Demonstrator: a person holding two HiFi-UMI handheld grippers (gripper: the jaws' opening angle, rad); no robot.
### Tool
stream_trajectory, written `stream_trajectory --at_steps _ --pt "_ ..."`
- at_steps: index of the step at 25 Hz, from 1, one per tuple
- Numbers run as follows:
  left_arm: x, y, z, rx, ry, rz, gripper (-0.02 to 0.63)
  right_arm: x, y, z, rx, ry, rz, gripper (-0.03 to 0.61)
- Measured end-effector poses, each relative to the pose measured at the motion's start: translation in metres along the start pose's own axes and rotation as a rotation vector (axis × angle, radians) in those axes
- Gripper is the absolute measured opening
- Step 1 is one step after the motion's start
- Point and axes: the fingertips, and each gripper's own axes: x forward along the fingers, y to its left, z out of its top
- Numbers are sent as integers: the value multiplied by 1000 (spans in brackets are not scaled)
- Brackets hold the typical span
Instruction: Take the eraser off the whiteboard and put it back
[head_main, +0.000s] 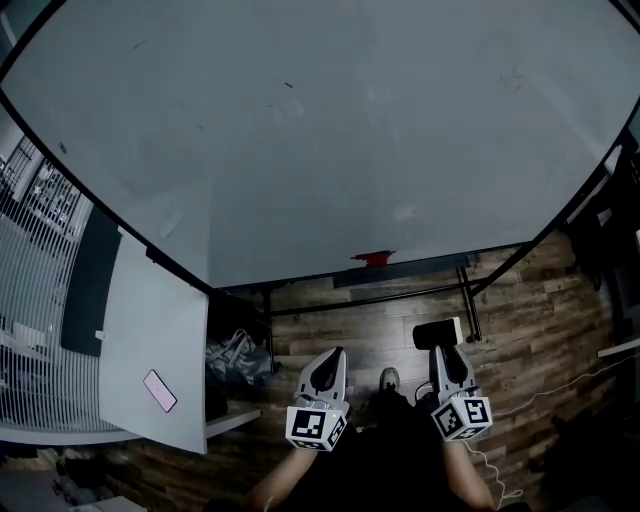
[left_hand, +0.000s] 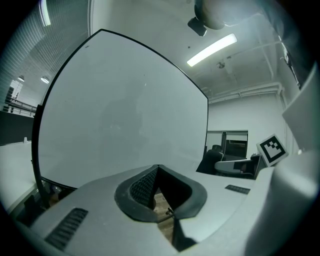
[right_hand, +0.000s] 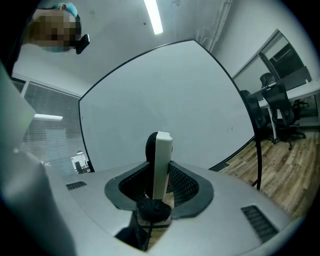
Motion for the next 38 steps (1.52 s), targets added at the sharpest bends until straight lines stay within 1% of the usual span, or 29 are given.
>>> stream_trajectory --at_steps 9,13,17,23,32,38 --pt "48 -22 3 31 21 -8 -2 35 -67 14 142 3 -30 129" --pt "70 -31 -2 57 42 -16 -2 57 -100 14 216 0 -35 129" --pt "90 -41 -4 63 59 -23 -2 79 -126 13 275 17 -41 129" --pt "118 -53 -6 70 62 13 -2 113 -168 10 349 44 -43 129" --pt "147 -74 -10 92 50 46 -2 157 -214 -6 450 107 -34 129" --pt "155 -77 -9 90 58 66 -2 177 -229 -29 534 150 -45 129"
